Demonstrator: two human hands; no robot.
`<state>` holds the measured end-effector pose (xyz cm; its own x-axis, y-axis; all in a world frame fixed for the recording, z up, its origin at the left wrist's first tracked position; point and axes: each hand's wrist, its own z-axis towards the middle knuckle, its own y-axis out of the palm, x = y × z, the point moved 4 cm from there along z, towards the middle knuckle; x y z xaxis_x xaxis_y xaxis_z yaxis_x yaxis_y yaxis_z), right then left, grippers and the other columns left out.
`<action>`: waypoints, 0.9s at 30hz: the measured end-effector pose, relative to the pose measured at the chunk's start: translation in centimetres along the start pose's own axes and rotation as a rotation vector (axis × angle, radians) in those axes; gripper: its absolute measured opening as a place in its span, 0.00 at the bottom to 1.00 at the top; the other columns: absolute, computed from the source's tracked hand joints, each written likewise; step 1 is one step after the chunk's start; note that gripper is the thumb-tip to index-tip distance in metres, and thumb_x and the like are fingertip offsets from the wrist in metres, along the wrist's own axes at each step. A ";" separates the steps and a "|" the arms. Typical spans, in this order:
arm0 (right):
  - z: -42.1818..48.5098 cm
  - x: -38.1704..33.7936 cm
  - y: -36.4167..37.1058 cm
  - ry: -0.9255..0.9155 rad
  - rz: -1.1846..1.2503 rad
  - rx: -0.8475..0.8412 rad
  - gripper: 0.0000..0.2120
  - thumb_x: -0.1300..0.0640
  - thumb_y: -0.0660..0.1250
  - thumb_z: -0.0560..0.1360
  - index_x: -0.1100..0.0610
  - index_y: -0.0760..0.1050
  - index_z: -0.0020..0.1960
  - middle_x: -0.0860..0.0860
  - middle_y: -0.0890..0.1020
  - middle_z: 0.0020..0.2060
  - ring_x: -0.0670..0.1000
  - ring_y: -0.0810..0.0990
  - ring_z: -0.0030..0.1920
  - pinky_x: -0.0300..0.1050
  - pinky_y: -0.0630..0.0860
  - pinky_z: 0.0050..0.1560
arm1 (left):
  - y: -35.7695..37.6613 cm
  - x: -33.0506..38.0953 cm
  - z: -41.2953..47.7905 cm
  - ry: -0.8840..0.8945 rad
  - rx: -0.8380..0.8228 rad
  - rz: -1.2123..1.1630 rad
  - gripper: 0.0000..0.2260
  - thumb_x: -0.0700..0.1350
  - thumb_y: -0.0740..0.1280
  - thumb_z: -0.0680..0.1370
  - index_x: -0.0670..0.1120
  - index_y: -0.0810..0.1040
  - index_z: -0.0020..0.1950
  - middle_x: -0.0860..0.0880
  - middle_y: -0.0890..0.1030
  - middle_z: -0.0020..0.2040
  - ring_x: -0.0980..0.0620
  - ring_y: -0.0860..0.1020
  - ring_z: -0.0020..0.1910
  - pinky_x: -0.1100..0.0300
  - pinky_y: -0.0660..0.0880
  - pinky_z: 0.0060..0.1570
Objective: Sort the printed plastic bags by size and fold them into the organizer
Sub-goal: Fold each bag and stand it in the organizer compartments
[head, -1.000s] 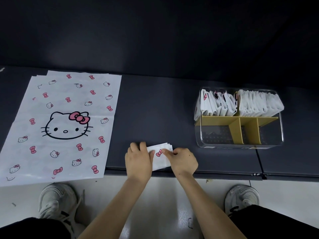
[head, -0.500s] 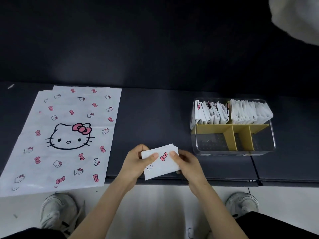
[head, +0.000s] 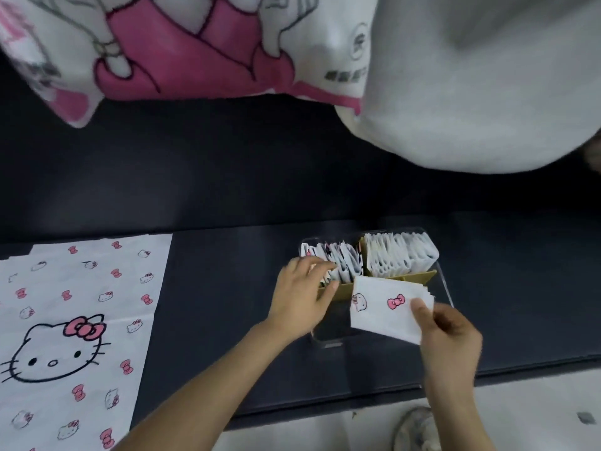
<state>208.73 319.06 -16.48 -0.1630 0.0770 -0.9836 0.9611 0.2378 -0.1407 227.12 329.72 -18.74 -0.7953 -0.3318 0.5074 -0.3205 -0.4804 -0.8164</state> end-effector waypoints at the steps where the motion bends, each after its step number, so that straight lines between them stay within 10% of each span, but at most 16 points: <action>1: 0.9 -0.2 -0.6 -0.013 -0.004 0.036 0.11 0.60 0.70 0.74 0.59 0.76 0.34 0.50 0.78 0.28 0.45 0.73 0.30 0.41 0.68 0.33 | 0.7 0.3 1.6 0.090 -0.017 0.096 0.18 0.52 0.57 0.77 0.47 0.80 0.59 0.45 0.79 0.57 0.43 0.76 0.56 0.46 0.74 0.57; 8: 5.5 -0.7 -1.3 -0.127 -0.087 0.076 0.07 0.54 0.68 0.75 0.56 0.78 0.40 0.53 0.82 0.36 0.54 0.80 0.39 0.52 0.76 0.41 | 5.6 0.8 6.6 0.289 -0.391 0.499 0.21 0.57 0.46 0.82 0.58 0.60 0.75 0.48 0.48 0.78 0.45 0.43 0.77 0.43 0.33 0.72; 15: 6.9 -2.6 4.1 -0.360 -0.295 -0.019 0.10 0.55 0.67 0.76 0.58 0.74 0.39 0.49 0.79 0.32 0.51 0.77 0.34 0.45 0.72 0.35 | 5.4 -2.9 5.2 0.207 -0.256 0.383 0.21 0.56 0.50 0.80 0.54 0.79 0.62 0.43 0.74 0.68 0.39 0.67 0.70 0.38 0.53 0.69; 22: 8.6 -1.5 10.3 -0.603 -0.791 -0.088 0.15 0.60 0.72 0.71 0.56 0.68 0.31 0.53 0.73 0.24 0.52 0.67 0.27 0.37 0.51 0.26 | 5.4 -2.7 3.8 0.154 -0.079 0.368 0.18 0.52 0.54 0.79 0.51 0.79 0.62 0.44 0.77 0.64 0.41 0.73 0.65 0.41 0.57 0.69; 27: 9.6 0.2 12.0 -0.484 -1.181 -0.267 0.20 0.46 0.63 0.77 0.53 0.68 0.30 0.48 0.66 0.25 0.50 0.70 0.33 0.39 0.54 0.26 | 5.9 -3.2 3.5 0.144 -0.047 0.361 0.19 0.52 0.54 0.80 0.51 0.76 0.65 0.45 0.76 0.65 0.43 0.71 0.67 0.45 0.51 0.71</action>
<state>222.39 312.63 -19.41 -0.7235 -0.6506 -0.2308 0.2110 0.1100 -0.9713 229.54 325.07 -24.21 -0.9240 -0.3542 0.1441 -0.0273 -0.3148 -0.9488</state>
